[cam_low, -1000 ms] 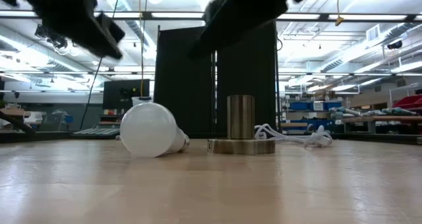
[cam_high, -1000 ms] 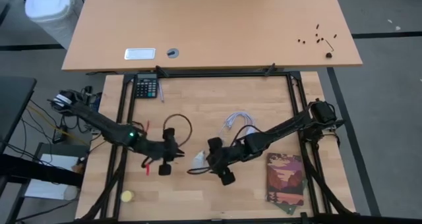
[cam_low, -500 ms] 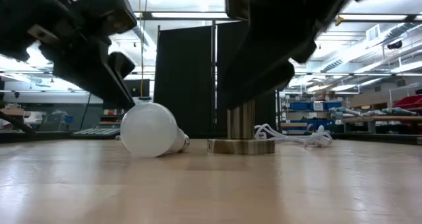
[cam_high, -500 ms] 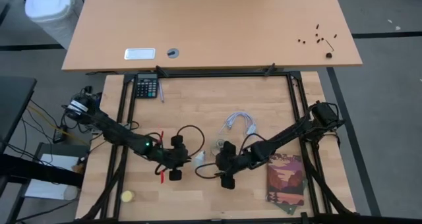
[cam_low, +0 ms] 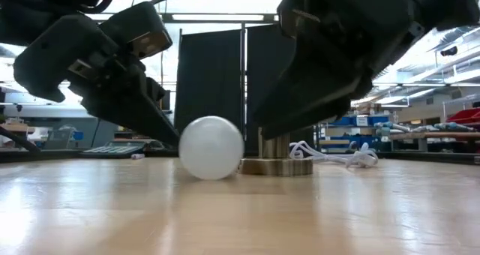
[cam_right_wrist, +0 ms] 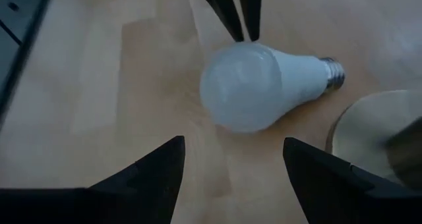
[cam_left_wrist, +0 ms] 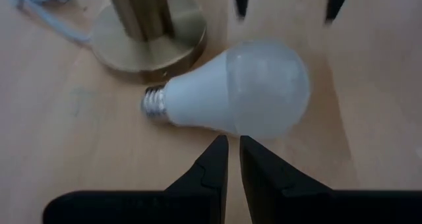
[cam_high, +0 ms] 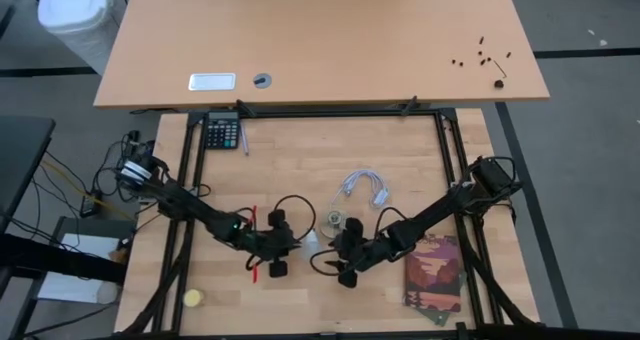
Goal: Screw lightbulb
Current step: Insert the lightbulb into the lamp socket
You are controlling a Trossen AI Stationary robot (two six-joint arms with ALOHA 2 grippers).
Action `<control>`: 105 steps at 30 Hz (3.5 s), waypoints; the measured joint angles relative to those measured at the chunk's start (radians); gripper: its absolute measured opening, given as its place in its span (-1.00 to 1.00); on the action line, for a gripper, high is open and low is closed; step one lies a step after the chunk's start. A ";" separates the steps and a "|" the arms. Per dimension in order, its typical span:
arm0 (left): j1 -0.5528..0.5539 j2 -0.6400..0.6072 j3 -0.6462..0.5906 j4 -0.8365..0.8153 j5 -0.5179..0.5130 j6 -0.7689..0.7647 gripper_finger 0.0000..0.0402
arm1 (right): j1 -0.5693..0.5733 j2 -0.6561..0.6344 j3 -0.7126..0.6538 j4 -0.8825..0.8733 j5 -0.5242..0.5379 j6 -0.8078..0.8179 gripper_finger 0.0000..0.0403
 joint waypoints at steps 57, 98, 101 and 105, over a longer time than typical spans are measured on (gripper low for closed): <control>0.020 0.163 0.002 0.303 0.088 0.198 -0.77 | 0.213 0.064 0.065 -0.038 0.488 0.172 0.56; 0.081 0.239 0.180 0.103 0.039 0.337 -0.77 | 0.015 0.151 0.064 -0.052 0.284 0.106 0.69; 0.081 0.239 0.181 0.096 0.040 0.336 -0.77 | 0.040 0.156 0.062 -0.042 0.333 0.112 0.67; 0.080 0.239 0.181 0.095 0.041 0.336 -0.77 | 0.067 0.158 0.060 -0.052 0.356 0.102 0.64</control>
